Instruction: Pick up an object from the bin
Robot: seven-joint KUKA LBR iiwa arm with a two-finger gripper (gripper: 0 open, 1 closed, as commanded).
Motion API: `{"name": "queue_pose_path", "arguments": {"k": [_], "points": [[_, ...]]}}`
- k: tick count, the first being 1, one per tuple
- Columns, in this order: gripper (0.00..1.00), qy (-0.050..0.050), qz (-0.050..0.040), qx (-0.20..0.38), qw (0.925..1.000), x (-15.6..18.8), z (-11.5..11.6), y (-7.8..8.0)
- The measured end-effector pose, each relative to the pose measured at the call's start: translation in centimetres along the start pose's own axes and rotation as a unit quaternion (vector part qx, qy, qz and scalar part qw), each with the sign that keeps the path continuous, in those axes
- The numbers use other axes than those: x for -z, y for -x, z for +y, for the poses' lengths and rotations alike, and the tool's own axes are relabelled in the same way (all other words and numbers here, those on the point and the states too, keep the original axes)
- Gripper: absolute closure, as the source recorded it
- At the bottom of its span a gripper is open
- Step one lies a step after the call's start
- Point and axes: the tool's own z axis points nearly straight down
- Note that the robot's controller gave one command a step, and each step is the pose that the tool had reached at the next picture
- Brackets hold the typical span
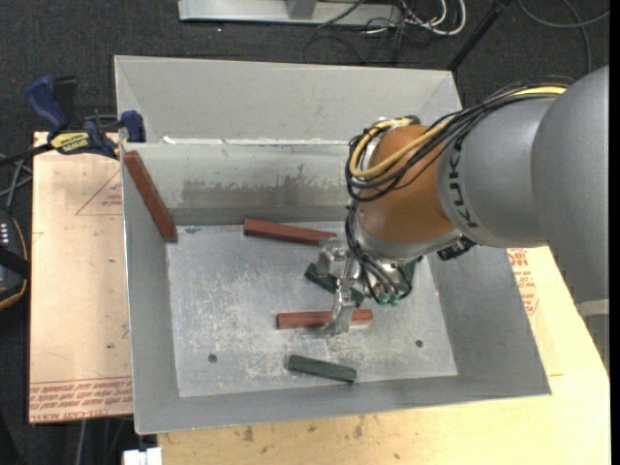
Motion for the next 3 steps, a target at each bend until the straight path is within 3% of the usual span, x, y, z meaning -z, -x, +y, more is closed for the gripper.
{"name": "queue_pose_path", "arguments": {"k": [1, 2, 3], "points": [[0.0, 0.0, -0.0013, -0.062, 0.9981, 1.7, 1.0, 0.0], [0.0, 0.0, -0.0048, 0.03, 0.9995, -1.8, 2.0, -0.4], [1.0, 0.001, -0.0008, -0.032, 0.9995, -1.7, 3.3, -1.5]]}}
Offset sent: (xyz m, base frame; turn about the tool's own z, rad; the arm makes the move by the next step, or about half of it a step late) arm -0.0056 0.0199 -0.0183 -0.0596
